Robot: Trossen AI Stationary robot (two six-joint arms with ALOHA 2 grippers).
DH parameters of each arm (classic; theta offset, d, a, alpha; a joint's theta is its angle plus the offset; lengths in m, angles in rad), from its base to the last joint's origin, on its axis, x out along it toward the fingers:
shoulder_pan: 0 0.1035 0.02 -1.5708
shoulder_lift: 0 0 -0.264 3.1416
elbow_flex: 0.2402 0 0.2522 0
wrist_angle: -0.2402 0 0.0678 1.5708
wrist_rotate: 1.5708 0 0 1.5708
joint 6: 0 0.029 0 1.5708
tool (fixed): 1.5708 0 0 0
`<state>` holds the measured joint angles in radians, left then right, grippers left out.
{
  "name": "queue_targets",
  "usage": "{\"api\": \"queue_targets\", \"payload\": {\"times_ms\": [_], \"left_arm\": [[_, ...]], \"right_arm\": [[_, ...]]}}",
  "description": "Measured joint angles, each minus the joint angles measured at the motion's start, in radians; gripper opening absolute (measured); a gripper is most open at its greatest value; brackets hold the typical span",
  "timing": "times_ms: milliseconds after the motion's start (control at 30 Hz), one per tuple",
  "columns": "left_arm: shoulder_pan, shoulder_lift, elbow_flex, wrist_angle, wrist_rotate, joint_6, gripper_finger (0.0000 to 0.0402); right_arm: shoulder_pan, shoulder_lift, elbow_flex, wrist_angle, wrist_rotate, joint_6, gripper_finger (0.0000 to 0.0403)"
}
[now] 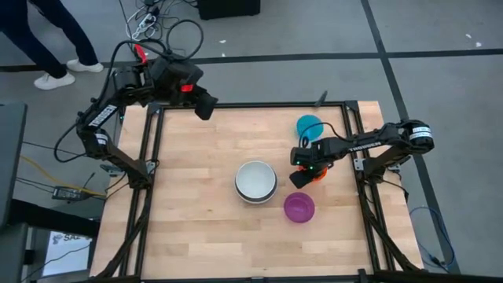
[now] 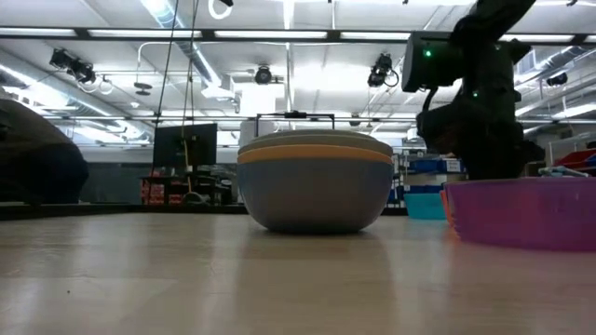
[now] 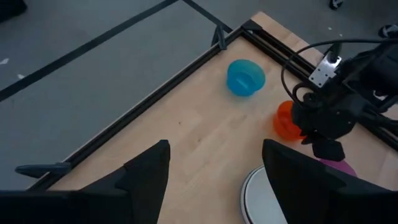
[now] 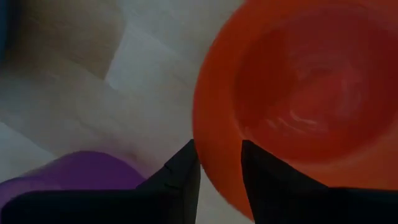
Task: Nest bowls inside each other
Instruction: Stack the orange bowl on top of the gray bowl
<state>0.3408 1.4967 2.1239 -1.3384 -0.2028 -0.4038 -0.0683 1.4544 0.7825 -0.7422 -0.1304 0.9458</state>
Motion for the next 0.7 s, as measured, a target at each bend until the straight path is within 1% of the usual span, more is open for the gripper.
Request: {"api": "queue_targets", "payload": {"times_ms": [100, 200, 233, 367, 467, 567, 700], "left_arm": [[0.000, 0.003, 0.000, 0.000, -0.006, 0.001, 0.0264], [0.000, 0.004, 0.000, 0.000, -0.019, 0.004, 0.0264], [0.000, 0.004, 0.000, 0.000, -0.027, 0.005, 0.0264], [0.000, 0.004, 0.000, 0.000, -0.049, 0.005, 0.0264], [0.000, 0.004, 0.000, -0.002, -0.068, 0.005, 0.0264], [0.000, 0.003, 0.000, -0.002, -0.077, 0.004, 0.0264], [0.000, 0.003, 0.000, -0.001, -0.078, 0.004, 0.0264]], "right_arm": [[-0.013, 0.000, -0.021, 0.047, -0.038, -0.028, 0.0079], [-0.023, 0.000, -0.012, 0.035, -0.058, -0.072, 0.0021], [-0.024, -0.002, 0.003, 0.020, -0.054, -0.088, 0.0013], [-0.025, -0.003, 0.127, -0.063, 0.003, -0.141, 0.0002], [-0.020, -0.004, 0.273, -0.081, 0.039, -0.187, 0.0001], [-0.006, -0.001, 0.421, -0.098, 0.085, -0.194, 0.0000], [0.003, 0.019, 0.556, -0.029, 0.095, -0.241, 0.0000]]}}
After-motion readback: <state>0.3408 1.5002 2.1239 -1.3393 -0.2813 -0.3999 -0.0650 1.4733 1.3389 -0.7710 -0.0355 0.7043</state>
